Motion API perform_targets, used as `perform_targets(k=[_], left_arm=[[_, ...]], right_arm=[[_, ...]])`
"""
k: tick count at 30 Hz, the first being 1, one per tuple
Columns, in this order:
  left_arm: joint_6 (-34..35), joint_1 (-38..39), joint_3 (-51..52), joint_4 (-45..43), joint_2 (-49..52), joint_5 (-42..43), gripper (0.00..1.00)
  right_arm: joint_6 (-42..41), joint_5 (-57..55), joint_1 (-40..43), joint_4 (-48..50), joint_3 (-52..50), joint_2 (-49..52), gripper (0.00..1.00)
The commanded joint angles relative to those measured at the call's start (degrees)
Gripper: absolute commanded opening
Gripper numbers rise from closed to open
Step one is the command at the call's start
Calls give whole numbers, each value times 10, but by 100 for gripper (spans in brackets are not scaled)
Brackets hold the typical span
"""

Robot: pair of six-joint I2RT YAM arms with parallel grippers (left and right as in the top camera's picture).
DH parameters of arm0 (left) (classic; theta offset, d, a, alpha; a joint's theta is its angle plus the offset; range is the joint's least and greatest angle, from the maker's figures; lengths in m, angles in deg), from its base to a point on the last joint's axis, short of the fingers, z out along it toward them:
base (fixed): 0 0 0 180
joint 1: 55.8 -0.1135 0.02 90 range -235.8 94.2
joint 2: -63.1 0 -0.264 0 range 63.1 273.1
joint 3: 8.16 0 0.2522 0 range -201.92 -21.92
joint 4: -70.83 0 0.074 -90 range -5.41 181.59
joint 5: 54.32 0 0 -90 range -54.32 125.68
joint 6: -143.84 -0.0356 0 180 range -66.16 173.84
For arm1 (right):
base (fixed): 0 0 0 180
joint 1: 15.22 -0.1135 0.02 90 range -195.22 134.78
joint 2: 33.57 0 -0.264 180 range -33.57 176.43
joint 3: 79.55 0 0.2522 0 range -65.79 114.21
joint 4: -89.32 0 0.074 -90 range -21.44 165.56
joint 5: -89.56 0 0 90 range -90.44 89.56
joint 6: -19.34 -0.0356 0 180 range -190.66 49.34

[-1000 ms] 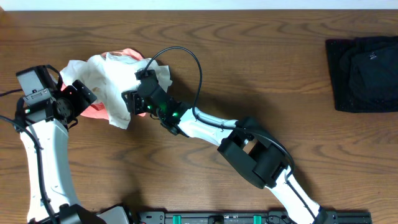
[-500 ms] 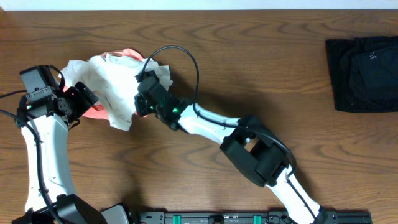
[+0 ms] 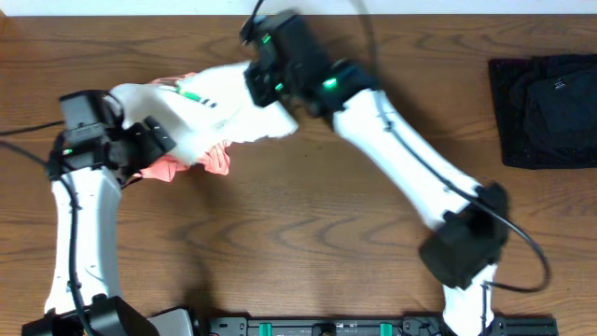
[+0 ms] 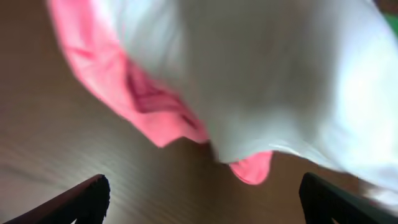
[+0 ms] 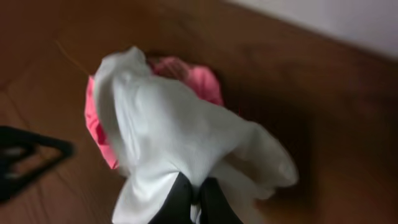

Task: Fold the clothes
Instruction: 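Lift the white T-shirt with the right gripper, pulling it off the pink shirt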

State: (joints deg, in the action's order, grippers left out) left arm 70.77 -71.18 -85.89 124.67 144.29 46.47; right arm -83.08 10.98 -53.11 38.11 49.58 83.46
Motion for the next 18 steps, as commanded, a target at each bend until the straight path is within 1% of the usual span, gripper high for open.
perform_targets(k=[1, 5, 10, 18], left_arm=[[-19, 48, 0, -3, -36, 8, 98], [-20, 114, 0, -9, -73, 8, 98], [-37, 196, 0, -15, -100, 6, 97], [-38, 277, 0, -32, -101, 6, 97]], right_arm=[[44, 17, 16, -35, 21, -35, 1], [53, 17, 23, -52, 21, -57, 1], [52, 17, 32, -65, 22, -76, 1], [52, 17, 73, -87, 28, -126, 1]])
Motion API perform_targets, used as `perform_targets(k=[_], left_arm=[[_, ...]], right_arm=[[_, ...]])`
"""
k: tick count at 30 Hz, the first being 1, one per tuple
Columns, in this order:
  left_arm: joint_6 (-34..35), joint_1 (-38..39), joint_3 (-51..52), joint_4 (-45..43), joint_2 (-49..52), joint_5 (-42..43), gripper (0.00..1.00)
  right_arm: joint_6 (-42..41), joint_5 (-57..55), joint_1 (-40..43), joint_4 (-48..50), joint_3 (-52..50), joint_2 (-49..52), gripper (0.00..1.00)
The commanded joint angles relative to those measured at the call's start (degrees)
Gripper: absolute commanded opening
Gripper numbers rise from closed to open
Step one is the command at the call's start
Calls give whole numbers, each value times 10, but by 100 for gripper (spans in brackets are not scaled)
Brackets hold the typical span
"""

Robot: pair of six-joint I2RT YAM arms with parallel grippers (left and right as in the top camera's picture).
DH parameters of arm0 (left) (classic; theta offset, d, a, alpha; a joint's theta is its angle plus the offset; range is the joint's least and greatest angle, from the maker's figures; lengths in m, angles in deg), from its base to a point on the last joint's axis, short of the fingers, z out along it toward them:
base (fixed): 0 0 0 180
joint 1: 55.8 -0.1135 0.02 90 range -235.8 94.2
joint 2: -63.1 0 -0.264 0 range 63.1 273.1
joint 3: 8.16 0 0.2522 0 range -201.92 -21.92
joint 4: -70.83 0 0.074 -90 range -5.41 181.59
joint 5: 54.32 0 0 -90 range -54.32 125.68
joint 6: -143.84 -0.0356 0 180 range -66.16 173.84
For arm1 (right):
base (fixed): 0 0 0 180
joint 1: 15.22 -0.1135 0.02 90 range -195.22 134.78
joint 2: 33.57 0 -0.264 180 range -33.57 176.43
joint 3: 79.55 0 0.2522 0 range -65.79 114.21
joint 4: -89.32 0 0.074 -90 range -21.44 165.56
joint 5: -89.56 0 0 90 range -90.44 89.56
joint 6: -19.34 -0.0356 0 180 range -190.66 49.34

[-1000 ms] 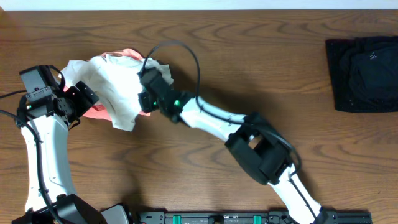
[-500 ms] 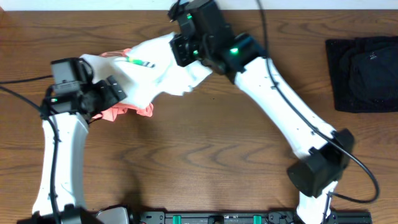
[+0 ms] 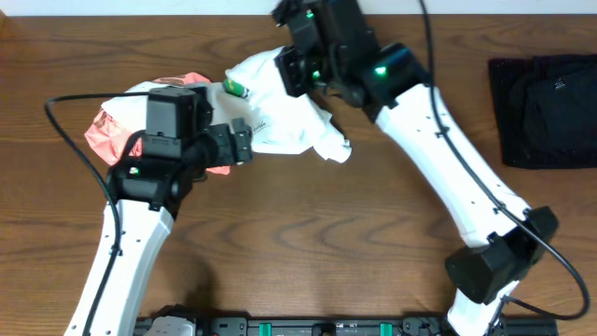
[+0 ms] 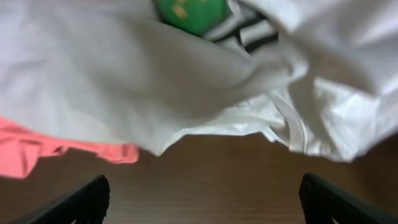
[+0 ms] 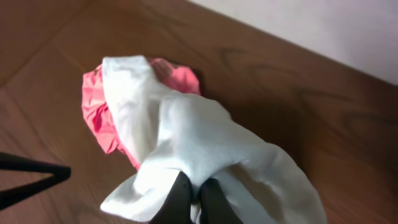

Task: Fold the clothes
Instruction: 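Lift the white T-shirt with the right gripper, pulling it off the pink shirt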

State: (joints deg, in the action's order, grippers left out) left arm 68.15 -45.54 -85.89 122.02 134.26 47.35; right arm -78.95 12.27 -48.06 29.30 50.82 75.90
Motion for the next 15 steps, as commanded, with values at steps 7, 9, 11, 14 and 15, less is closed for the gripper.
perform_targets(k=[7, 9, 11, 14, 15], left_arm=[[2, 75, 0, -49, -1, -3, 97], [11, 86, 0, -67, -1, -3, 97], [19, 94, 0, -82, -1, -3, 97], [39, 101, 0, -103, -1, -3, 97], [44, 103, 0, -109, -1, -3, 97]], right_arm=[[2, 8, 73, -24, 15, -94, 1], [-3, 6, 90, -26, 16, -108, 1], [-10, 2, 108, -25, 16, -123, 1], [-11, 1, 131, -18, 16, -150, 1], [-12, -4, 136, -17, 16, -158, 1]])
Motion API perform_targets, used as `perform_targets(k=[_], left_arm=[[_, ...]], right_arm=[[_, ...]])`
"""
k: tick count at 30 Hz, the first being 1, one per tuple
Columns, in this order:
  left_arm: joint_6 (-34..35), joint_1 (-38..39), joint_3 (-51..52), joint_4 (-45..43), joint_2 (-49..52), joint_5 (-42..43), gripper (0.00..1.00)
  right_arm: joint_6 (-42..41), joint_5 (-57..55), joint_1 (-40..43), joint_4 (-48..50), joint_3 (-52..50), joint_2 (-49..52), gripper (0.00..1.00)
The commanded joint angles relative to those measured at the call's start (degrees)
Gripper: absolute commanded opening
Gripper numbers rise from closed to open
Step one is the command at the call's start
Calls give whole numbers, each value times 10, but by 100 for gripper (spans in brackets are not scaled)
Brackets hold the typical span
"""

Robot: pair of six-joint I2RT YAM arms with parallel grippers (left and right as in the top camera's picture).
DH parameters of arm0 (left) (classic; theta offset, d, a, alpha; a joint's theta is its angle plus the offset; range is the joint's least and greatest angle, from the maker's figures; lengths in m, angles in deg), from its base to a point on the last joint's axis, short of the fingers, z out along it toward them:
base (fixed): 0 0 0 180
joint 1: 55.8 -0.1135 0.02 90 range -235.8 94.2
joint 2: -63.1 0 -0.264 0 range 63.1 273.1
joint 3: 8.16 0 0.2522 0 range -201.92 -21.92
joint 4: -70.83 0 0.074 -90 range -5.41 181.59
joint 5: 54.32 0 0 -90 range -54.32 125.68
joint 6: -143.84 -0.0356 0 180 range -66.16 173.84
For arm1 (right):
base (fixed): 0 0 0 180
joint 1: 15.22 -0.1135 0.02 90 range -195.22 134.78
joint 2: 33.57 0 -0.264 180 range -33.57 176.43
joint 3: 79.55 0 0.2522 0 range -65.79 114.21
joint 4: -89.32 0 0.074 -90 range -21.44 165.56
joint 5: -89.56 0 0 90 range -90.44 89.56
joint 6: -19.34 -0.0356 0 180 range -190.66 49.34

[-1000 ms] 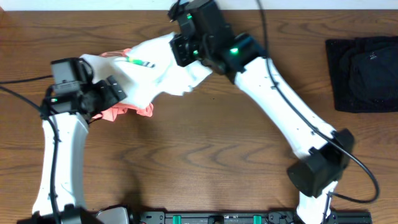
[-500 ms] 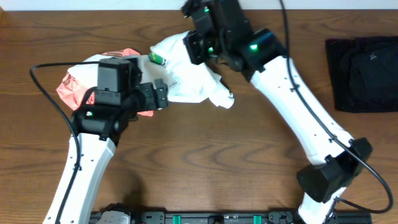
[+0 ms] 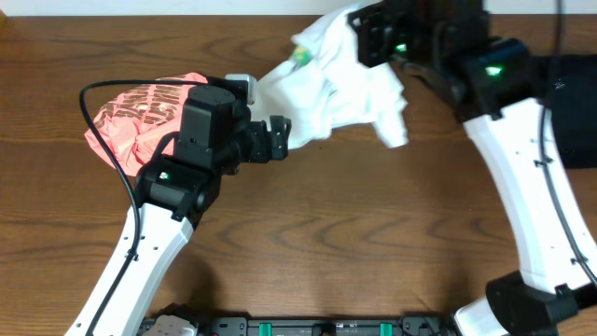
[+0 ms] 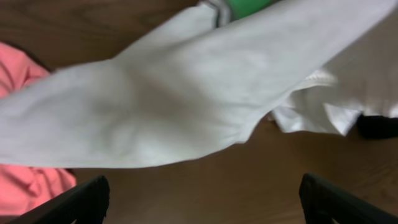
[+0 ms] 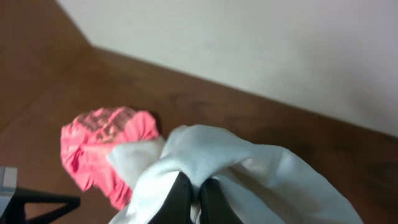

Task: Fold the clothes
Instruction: 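Lift the white T-shirt with the right gripper, pulling it off the pink shirt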

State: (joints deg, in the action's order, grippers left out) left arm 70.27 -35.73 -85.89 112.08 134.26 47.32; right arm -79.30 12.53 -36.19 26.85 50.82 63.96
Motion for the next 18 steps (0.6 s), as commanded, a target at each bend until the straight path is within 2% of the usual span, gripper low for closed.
perform_targets(k=[1, 10, 18], left_arm=[[28, 4, 0, -14, -1, -2, 97], [32, 4, 0, -19, -2, -3, 98], [28, 4, 0, -4, -44, -3, 97]], right_arm=[[-8, -13, 20, 9, 16, -48, 1], [-8, -56, 21, -15, 16, -127, 1], [-20, -52, 21, -107, 16, -155, 1]])
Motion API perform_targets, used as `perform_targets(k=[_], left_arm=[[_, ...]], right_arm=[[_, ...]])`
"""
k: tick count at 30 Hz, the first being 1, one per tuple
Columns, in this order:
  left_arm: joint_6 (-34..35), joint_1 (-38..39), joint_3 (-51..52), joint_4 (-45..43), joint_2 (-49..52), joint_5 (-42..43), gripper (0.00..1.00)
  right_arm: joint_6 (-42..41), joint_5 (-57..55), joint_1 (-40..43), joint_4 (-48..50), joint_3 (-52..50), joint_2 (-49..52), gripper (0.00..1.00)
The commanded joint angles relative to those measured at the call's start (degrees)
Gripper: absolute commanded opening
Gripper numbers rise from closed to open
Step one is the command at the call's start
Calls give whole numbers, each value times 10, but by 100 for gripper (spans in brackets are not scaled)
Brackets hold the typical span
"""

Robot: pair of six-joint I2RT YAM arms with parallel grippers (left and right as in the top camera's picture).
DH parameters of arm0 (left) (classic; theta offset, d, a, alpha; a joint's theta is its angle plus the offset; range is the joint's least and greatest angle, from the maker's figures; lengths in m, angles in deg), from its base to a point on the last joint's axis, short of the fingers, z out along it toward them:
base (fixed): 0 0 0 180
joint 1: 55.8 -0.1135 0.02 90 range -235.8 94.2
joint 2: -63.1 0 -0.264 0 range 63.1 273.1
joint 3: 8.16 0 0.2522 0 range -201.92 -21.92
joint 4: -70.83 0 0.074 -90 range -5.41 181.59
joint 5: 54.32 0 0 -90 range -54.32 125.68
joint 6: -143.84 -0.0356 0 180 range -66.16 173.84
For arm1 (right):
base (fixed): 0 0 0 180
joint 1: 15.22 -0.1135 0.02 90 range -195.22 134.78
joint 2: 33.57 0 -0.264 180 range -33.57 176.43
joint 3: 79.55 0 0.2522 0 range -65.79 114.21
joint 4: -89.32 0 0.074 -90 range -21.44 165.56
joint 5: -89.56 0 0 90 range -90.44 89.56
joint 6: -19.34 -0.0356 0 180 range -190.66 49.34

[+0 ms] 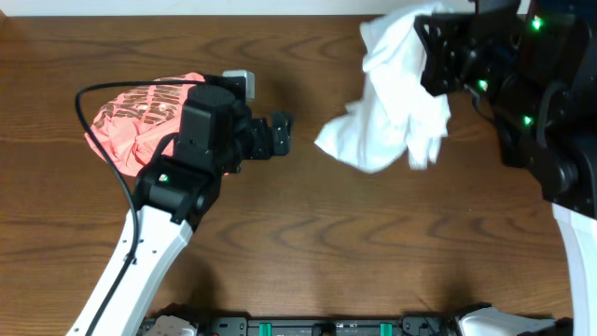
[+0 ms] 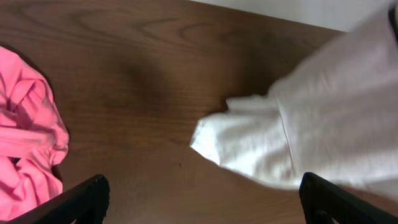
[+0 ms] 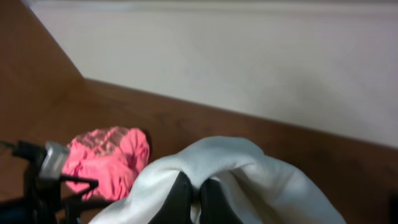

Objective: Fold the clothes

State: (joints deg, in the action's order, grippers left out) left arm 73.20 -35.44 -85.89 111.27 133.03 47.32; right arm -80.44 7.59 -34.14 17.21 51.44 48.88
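A white garment [image 1: 387, 103] hangs bunched from my right gripper [image 3: 199, 190], which is shut on its top fold high above the table's right half. Its lower corner [image 2: 249, 143] trails just over the wood. A crumpled pink garment [image 1: 131, 117] lies at the left of the table, also seen as the pink garment [image 3: 109, 155] far below the right wrist. My left gripper [image 2: 199, 199] stands open beside the pink pile, nothing between its fingers, pointing towards the white cloth.
A dark folded cloth lies at the table's far right, mostly hidden behind the right arm. The table's back edge meets a white wall [image 3: 249, 56]. A black cable [image 1: 93, 103] loops around the pink garment.
My right gripper has carried the white garment further right and higher, fully clear of the left gripper and the pink pile. The left arm has hardly moved.
My right gripper was shut on the white garment while it lay over the pink one at the left. At each later moment it held the cloth further right and higher, uncovering the pink pile. My left arm shifted rightward, gripper open throughout, and now faces bare wood.
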Motion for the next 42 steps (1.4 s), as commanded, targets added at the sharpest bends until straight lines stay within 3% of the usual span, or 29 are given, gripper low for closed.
perform_targets(k=[1, 7, 17, 26, 42], left_arm=[[-2, 2, 0, 8, -41, -2, 97], [-1, 32, 0, 19, -76, 73, 97], [0, 147, 0, -68, -22, 76, 96], [-2, 158, 0, -141, -12, 124, 96], [4, 200, 0, -248, 56, 124, 96]], right_arm=[[-9, -3, 1, -16, 10, -5, 1], [-9, -3, 1, -21, 10, -2, 1], [-9, -3, 1, -20, 9, 10, 1], [-2, -12, 1, -23, 9, 12, 1], [1, -16, 1, -24, 9, 12, 1]])
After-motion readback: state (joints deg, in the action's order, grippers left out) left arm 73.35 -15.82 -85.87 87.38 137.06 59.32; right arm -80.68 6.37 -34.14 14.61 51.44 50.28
